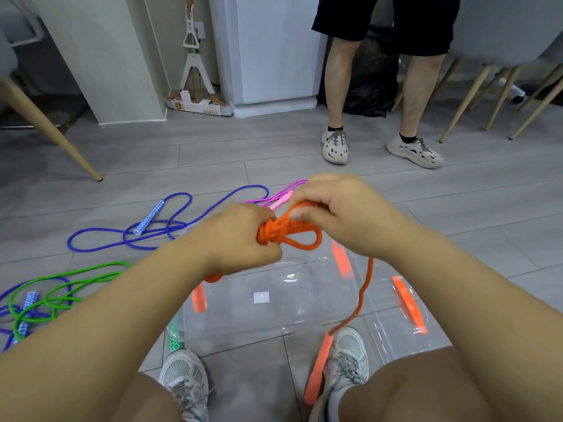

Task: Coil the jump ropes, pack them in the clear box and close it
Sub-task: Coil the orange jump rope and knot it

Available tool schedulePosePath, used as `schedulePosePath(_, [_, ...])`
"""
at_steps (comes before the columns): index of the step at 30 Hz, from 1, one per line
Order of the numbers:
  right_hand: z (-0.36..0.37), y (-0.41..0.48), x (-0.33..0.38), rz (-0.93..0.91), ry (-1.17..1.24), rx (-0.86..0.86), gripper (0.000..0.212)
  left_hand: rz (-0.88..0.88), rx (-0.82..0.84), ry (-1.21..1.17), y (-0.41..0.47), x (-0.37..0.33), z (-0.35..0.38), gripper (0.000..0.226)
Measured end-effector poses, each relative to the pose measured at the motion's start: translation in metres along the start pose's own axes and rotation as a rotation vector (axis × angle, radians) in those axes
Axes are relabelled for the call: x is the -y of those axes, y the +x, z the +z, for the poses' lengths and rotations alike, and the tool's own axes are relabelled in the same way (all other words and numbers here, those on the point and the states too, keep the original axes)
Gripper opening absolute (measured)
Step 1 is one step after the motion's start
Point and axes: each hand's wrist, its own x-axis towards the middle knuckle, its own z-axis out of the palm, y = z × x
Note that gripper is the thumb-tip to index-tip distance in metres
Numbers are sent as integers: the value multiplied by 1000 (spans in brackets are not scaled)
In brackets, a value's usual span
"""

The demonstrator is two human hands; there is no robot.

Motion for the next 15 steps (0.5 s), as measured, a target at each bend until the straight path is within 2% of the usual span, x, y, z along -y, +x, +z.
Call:
schedulePosePath(3, [-1,9,-3,22,68,-51,14,54,65,81,-2,-8,3,45])
schedulePosePath(7, [-2,13,-14,236,288,-80,10,114,-3,-61,-4,-10,-1,32])
schedulePosePath(10, [2,8,-22,302,462,-39,10,149,-32,-197,-9,-11,-7,24])
schedulePosePath(11, [4,6,-25,320,500,-13,16,149,-49,-255,-11,-12,-9,20])
schedulePosePath(13, [5,0,-29,365,532,15,41,132,-112,-436,-12,-12,-11,10])
schedulePosePath(14, [6,-3,-30,381,526,21,41,109,-141,-584,-11,-12,-13,7])
schedulePosePath(15, [7,-5,-29,395,525,30,32,75,-173,-747,-9,-12,-14,8])
